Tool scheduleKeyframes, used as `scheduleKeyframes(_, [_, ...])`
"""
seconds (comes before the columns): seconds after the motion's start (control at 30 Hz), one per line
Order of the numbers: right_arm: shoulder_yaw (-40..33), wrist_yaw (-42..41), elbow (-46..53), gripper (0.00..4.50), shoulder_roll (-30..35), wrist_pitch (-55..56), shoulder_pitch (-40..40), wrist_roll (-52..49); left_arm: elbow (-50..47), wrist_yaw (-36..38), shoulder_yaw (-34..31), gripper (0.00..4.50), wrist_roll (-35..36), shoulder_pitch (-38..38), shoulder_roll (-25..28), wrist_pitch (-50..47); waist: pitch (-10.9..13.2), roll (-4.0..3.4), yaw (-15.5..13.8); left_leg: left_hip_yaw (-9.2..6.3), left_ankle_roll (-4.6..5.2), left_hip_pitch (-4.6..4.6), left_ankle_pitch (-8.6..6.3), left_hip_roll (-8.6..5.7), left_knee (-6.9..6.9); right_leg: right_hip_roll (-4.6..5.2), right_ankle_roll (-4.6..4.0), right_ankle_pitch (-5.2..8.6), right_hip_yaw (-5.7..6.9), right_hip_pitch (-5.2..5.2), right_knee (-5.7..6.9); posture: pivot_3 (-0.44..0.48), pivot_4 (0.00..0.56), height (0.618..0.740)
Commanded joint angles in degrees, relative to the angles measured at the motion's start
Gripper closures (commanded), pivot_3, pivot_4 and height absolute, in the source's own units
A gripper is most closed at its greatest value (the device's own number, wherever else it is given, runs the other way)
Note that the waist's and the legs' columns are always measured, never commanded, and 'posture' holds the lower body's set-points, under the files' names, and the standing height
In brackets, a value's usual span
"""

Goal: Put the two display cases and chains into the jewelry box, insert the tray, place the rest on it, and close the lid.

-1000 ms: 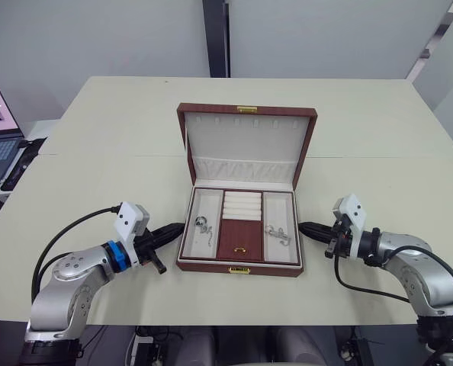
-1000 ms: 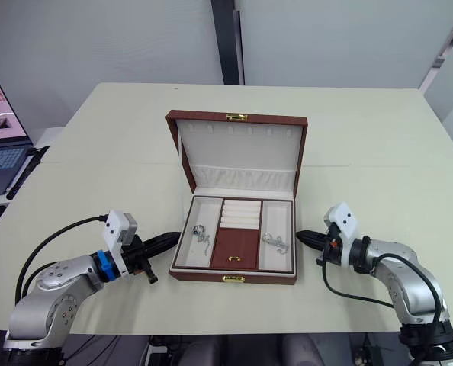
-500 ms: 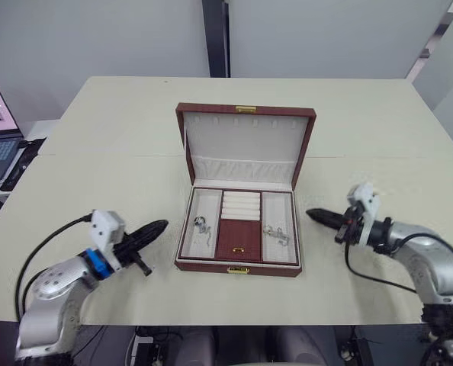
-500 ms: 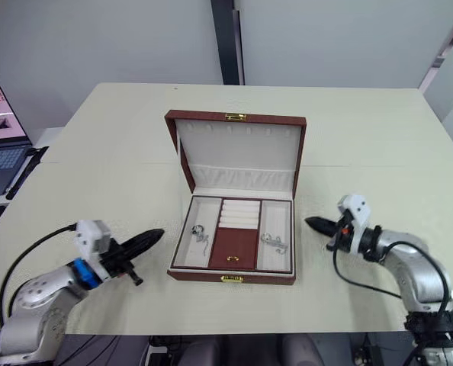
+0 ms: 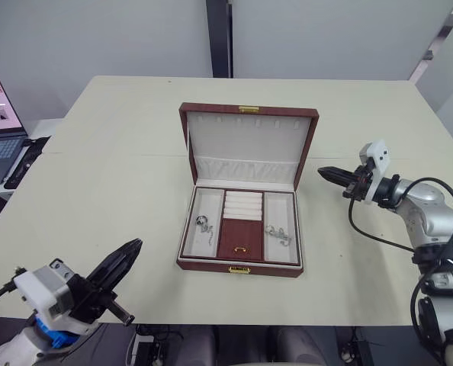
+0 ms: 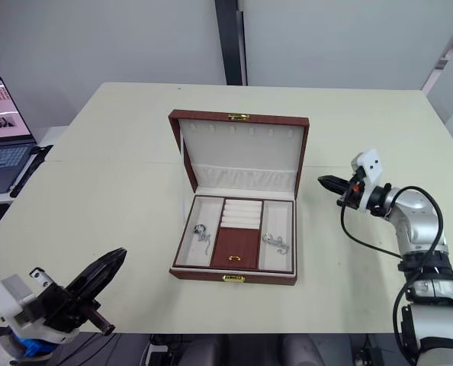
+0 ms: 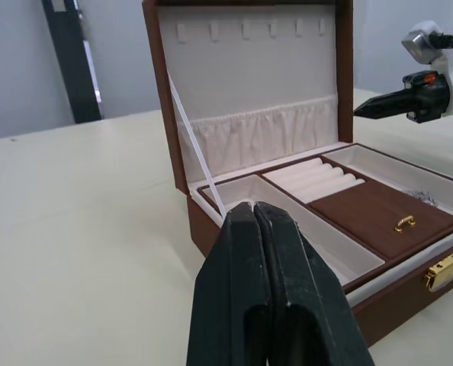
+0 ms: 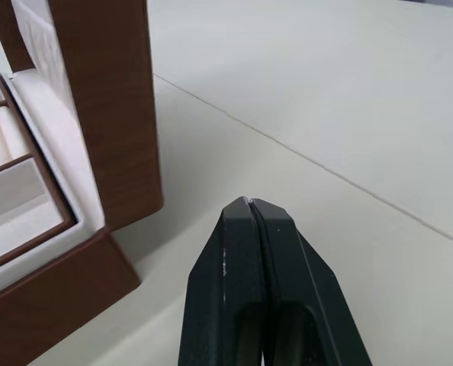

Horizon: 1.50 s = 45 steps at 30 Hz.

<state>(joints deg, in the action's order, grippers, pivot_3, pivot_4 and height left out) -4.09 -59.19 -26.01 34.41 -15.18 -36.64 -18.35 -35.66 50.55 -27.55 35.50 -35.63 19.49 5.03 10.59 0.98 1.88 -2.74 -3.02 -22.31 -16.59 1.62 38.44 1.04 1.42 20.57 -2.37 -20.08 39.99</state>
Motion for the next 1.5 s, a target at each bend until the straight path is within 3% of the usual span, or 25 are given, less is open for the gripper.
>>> scheduleKeyframes(0.03, [0.38, -1.49, -7.75, 4.48, -0.65, 5.76, -5.87, 2.04, -6.94, -3.03, 0.71, 4.5, -0.09, -4.04, -2.75, 2.12, 0.01, 0.02, 0.06, 0.07, 0.0, 0.0, 0.0, -0.02, 0.01, 0.01, 0.0, 0.0, -0.06, 0.0, -0.03, 0.0, 0.15, 0.74])
scheduleKeyframes(0.3, [1.1, -3.24, -22.65, 4.48, -3.98, 13.92, -16.35, 5.2, -16.0, -10.13, 5.49, 4.5, -3.54, -7.15, -4.55, 1.02, 0.02, 0.02, 0.36, 0.12, 0.04, 0.03, -0.02, 0.02, -0.01, -0.01, 0.03, -0.02, -0.11, -0.01, -0.04, 0.0, 0.15, 0.74])
scheduleKeyframes(0.57, [-1.39, -2.51, -27.19, 4.48, -7.64, 17.29, -24.0, 4.01, -18.91, -16.3, 7.62, 4.5, -4.96, -3.73, -1.64, -3.01, 0.04, -0.03, 0.69, 0.16, 0.04, 0.02, -0.02, 0.03, 0.0, 0.0, 0.01, -0.04, -0.14, -0.05, 0.01, 0.0, 0.15, 0.74])
scheduleKeyframes(0.93, [-0.44, -10.92, -7.45, 4.48, -9.17, 3.12, -19.98, -2.77, -20.7, -22.61, 9.69, 4.5, -4.91, 1.06, 1.44, -9.35, 0.04, -0.04, 0.45, 0.05, 0.04, -0.04, -0.02, 0.03, -0.01, 0.03, 0.0, -0.04, -0.06, -0.07, 0.0, 0.0, 0.15, 0.74])
scheduleKeyframes(1.2, [3.01, -18.59, 9.26, 4.48, -4.28, -11.4, -13.17, -8.1, -21.77, -23.77, 9.51, 4.5, -4.64, 1.79, 2.71, -11.18, 0.05, -0.06, -0.02, 0.05, 0.04, -0.05, -0.02, 0.03, -0.01, 0.03, 0.0, -0.04, -0.06, -0.09, 0.0, 0.0, 0.15, 0.74])
scheduleKeyframes(1.5, [3.82, -17.95, 11.62, 4.48, -2.33, -11.59, -10.73, -7.93, -21.54, -24.05, 8.59, 4.5, -3.94, 1.4, 3.1, -11.35, 0.05, -0.06, 0.05, 0.02, 0.04, -0.04, -0.02, 0.02, 0.0, 0.01, 0.0, -0.04, -0.03, -0.07, 0.0, 0.0, 0.15, 0.74])
